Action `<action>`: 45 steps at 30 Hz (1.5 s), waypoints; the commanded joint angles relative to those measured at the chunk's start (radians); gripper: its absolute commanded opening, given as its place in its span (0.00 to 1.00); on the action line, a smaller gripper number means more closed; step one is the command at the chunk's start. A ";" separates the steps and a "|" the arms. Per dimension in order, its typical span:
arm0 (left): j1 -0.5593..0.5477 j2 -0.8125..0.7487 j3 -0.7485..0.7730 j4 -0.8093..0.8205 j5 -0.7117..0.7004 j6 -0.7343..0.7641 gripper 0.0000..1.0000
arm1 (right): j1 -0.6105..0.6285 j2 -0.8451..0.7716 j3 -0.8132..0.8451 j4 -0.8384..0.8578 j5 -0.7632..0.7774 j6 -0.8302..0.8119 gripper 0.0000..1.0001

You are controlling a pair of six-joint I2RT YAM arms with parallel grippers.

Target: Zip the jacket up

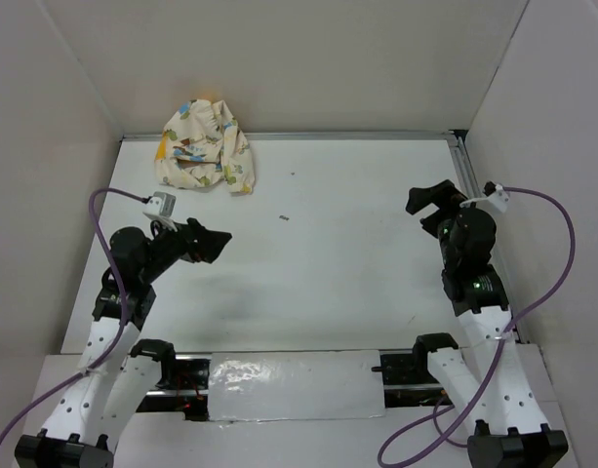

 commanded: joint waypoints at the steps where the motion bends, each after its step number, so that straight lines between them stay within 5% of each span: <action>1: -0.002 -0.004 0.007 0.037 -0.031 0.003 0.99 | 0.002 0.014 0.064 0.011 -0.030 -0.050 1.00; 10: -0.001 0.048 0.029 -0.012 -0.108 -0.038 0.99 | 0.045 0.067 0.106 -0.069 0.203 -0.048 1.00; 15: -0.001 0.137 0.023 0.077 -0.151 0.003 0.99 | 0.044 0.092 0.095 -0.061 0.208 -0.021 1.00; 17: 0.011 0.221 0.093 0.053 -0.275 -0.053 0.99 | 0.044 0.075 0.077 -0.015 0.164 -0.033 1.00; 21: 0.087 0.576 0.398 -0.056 -0.226 -0.037 0.99 | 0.041 0.029 0.025 0.053 0.094 -0.080 1.00; 37: 0.197 1.640 1.553 -0.515 -0.590 -0.044 0.99 | 0.007 0.074 0.022 0.054 0.099 -0.093 1.00; 45: 0.240 1.797 1.632 -0.428 -0.522 -0.038 0.99 | -0.002 0.130 0.032 0.069 0.071 -0.096 1.00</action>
